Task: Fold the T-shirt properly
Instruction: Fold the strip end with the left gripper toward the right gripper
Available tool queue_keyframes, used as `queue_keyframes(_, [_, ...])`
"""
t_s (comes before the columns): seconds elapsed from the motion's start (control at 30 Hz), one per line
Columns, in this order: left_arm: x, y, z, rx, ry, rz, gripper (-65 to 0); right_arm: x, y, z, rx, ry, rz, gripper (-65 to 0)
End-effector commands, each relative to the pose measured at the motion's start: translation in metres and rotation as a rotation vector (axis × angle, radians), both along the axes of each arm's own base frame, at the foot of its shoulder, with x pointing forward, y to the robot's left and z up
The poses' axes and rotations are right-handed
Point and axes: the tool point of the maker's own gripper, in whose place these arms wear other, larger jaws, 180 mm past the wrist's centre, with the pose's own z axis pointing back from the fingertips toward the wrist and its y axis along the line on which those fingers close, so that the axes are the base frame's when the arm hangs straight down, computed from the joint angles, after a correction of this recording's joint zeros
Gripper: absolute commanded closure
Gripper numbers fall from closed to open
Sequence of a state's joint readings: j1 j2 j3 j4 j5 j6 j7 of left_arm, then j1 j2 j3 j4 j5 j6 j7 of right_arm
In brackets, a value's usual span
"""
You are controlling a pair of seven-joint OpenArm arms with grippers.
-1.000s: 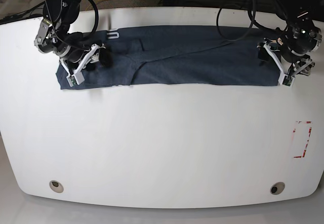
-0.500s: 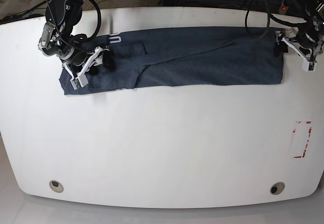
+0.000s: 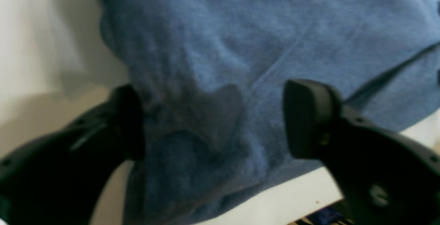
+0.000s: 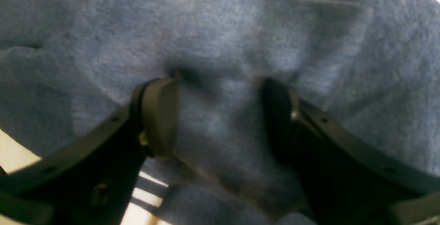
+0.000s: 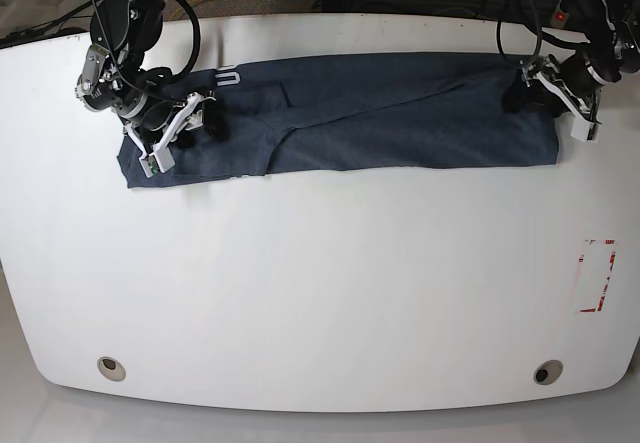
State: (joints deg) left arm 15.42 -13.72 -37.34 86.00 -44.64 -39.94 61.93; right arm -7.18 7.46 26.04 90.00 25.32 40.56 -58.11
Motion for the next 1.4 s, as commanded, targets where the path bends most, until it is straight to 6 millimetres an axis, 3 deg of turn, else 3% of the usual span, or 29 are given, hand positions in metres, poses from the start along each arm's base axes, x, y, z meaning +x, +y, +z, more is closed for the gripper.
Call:
queue_keyframes(0.0, [-0.002, 0.006, 0.001, 0.027, 0.014, -0.011, -36.1, -0.011, -0.01, -0.01, -0.062, 0.071, 0.006, -37.9])
queue_keyframes(0.07, [-0.002, 0.005, 0.001, 0.024, 0.012, -0.009, -24.6, -0.012, -0.01, -0.01, -0.062, 0.072, 0.007, -37.9])
queue_keyframes(0.13, [0.0, 0.005, 0.003, 0.023, 0.004, -0.009, -8.6, -0.012, -0.011, -0.01, -0.063, 0.073, 0.007, -37.9])
queue_keyframes(0.2, [0.001, 0.004, 0.004, 0.024, -0.001, -0.011, -2.9, -0.012, -0.011, -0.01, -0.064, 0.074, 0.007, -37.9])
queue_keyframes(0.27, [0.005, 0.003, 0.011, 0.041, -0.02, -0.024, -3.3, -0.012, -0.01, -0.011, -0.063, 0.074, 0.007, -37.9])
queue_keyframes(0.4, [0.017, -0.005, 0.047, 0.14, -0.103, -0.098, -3.6, -0.013, -0.01, -0.011, -0.064, 0.076, 0.007, -37.9])
queue_keyframes(0.6, [0.024, -0.047, 0.087, 0.205, -0.196, -0.199, -4.0, -0.014, -0.011, -0.012, -0.065, 0.078, 0.007, -37.9])
queue_keyframes(0.8, [0.033, -0.123, 0.085, 0.131, -0.219, -0.42, -4.0, -0.014, -0.01, -0.011, -0.063, 0.077, 0.007, -37.9])
queue_keyframes(0.93, [0.044, -0.163, 0.089, 0.021, -0.221, -0.407, -4.2, -0.013, -0.01, -0.011, -0.064, 0.076, 0.007, -37.9])
queue_keyframes(1.27, [0.034, -0.242, 0.07, 0.001, -0.167, -0.543, -4.3, -0.012, -0.01, -0.01, -0.06, 0.072, 0.006, -37.9])
queue_keyframes(1.37, [0.036, -0.258, 0.07, 0.024, -0.173, -0.575, -4.3, -0.011, -0.009, -0.01, -0.057, 0.07, 0.006, -37.9])
